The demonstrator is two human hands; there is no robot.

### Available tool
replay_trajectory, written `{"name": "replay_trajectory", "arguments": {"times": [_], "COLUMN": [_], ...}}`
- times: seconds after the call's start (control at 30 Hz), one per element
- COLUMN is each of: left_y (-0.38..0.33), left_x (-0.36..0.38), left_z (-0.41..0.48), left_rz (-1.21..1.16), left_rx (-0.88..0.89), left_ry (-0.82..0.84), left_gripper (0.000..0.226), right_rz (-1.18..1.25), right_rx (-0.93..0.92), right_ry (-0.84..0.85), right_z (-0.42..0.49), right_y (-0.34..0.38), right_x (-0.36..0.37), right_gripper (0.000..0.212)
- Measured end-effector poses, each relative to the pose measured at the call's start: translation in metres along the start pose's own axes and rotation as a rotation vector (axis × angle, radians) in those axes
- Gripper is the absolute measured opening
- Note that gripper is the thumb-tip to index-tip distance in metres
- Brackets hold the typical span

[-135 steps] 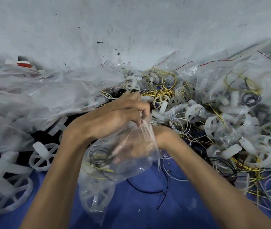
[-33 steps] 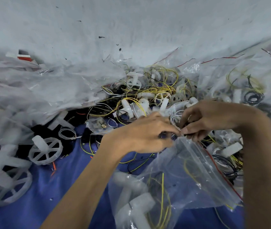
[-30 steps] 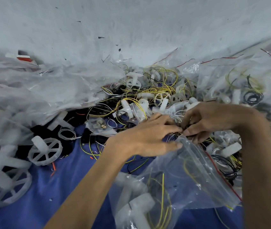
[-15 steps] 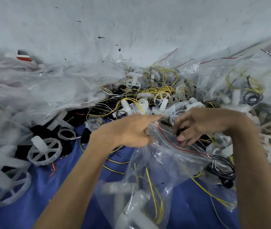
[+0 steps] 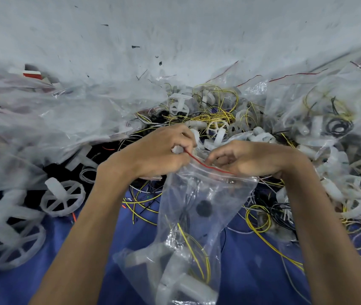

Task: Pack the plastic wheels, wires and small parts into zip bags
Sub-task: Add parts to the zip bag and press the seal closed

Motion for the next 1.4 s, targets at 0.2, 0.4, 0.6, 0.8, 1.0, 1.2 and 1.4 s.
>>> {"name": "replay_trajectory", "arguments": {"times": [0.2, 0.4, 0.6, 0.8, 1.0, 1.2, 1.4], "left_y": [-0.004, 0.019, 0.079, 0.101, 0.095, 0.096, 0.098], "left_x": [-0.006, -0.003, -0.012, -0.011, -0.007, -0.005, -0.005], "left_z": [-0.003, -0.007, -0.012, -0.024, -0.026, -0.024, -0.021], "left_rz": [-0.130, -0.063, 0.171, 0.371, 0.342, 0.332, 0.328], "left_rx": [-0.016, -0.205, -0.551, -0.599, -0.586, -0.582, -0.555], "left_ry": [0.055, 0.176, 0.167, 0.289, 0.313, 0.327, 0.329], "left_gripper": [0.008, 0.017, 0.062, 0.038, 0.013, 0.014, 0.014], "right_rz": [-0.133, -0.115, -0.294, -0.445, -0.598, -0.562, -0.486], "right_rx": [0.000, -0.168, -0.171, 0.098, 0.365, 0.327, 0.236], "right_ry": [-0.005, -0.305, -0.799, -0.631, -0.438, -0.608, -0.752], "right_z": [0.002, 0.001, -0.029, -0.015, 0.003, -0.010, -0.032], "right_y": [0.005, 0.024, 0.003, -0.057, -0.112, -0.101, -0.077], "right_x": [0.001, -0.025, -0.083, -0.070, -0.039, -0.056, -0.078], "right_gripper": [0.016, 0.013, 0.020, 0.017, 0.051, 0.042, 0.024]}}
Point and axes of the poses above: each hand's wrist, its own z-axis towards the middle knuckle, its own x-axis out of the palm, y = z × x, the point moved 8 cm from there along z, towards the middle knuckle, and after that the axes turned 14 degrees about -x, right-handed, at the moved point
